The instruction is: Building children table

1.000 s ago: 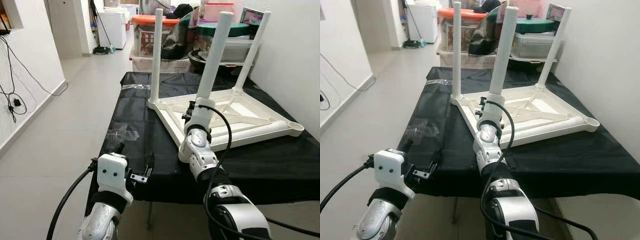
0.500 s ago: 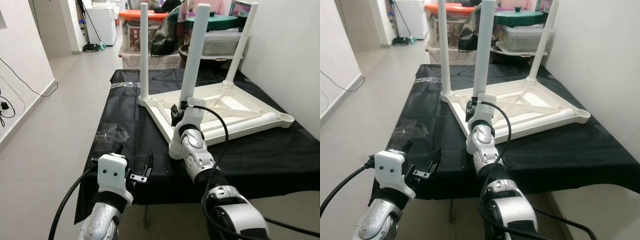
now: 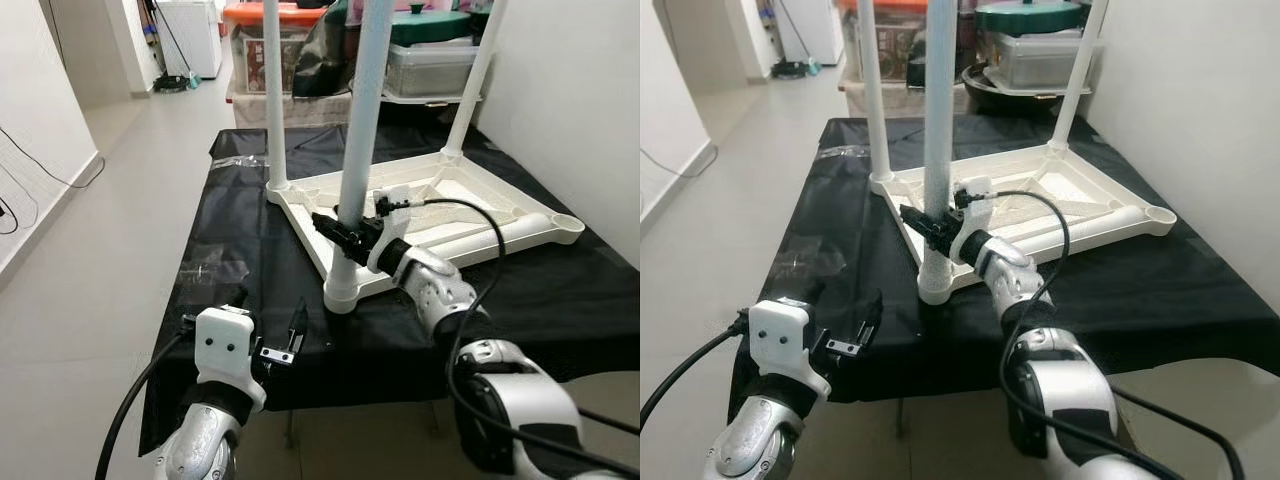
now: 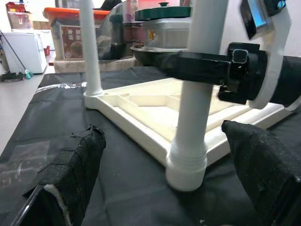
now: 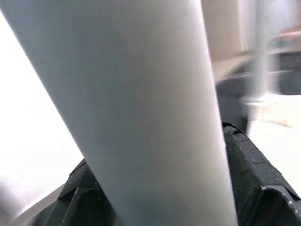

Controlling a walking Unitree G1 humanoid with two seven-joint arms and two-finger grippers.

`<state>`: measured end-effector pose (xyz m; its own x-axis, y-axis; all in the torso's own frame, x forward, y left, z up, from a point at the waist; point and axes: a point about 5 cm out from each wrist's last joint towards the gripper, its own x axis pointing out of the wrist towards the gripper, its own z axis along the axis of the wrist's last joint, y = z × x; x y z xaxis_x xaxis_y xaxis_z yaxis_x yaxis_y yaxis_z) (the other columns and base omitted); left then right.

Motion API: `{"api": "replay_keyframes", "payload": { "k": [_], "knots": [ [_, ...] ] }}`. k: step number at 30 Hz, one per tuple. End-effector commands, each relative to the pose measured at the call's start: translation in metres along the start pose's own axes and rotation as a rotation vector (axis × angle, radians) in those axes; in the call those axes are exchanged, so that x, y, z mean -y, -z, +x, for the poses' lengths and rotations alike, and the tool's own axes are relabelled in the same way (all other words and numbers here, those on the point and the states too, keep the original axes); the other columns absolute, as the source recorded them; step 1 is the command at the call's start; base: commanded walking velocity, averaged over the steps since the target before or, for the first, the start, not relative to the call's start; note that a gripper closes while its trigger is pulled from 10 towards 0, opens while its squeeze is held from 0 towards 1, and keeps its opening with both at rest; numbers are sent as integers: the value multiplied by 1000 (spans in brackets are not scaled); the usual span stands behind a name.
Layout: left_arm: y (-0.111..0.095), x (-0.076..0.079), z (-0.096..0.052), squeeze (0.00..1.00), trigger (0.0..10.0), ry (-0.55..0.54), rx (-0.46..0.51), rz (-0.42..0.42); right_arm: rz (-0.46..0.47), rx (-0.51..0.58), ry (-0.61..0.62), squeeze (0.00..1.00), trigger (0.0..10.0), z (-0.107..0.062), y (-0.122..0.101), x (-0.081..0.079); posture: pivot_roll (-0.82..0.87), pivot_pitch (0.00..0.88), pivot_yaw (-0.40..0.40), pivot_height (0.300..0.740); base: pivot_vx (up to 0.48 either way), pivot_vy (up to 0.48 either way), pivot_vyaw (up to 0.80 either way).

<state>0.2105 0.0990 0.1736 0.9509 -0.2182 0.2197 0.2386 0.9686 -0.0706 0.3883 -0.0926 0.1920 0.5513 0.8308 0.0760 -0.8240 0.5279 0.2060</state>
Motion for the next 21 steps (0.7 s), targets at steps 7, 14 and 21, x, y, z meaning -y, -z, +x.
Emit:
{"api": "replay_keyframes", "payload": {
  "k": [7,14,21],
  "knots": [
    [4,0,2,0,10000,4,-1,6,-33,-157,-422,0,10000,23,11,-37,45,0,-50,740,0,0,0],
    [6,-2,2,0,10000,-1,-5,8,-52,-108,-351,0,0,35,12,-43,47,0,-46,740,0,0,0],
    [8,-3,3,0,10000,1,-6,6,-77,22,84,0,0,32,11,-21,23,0,-31,740,0,0,0]
  ]
}}
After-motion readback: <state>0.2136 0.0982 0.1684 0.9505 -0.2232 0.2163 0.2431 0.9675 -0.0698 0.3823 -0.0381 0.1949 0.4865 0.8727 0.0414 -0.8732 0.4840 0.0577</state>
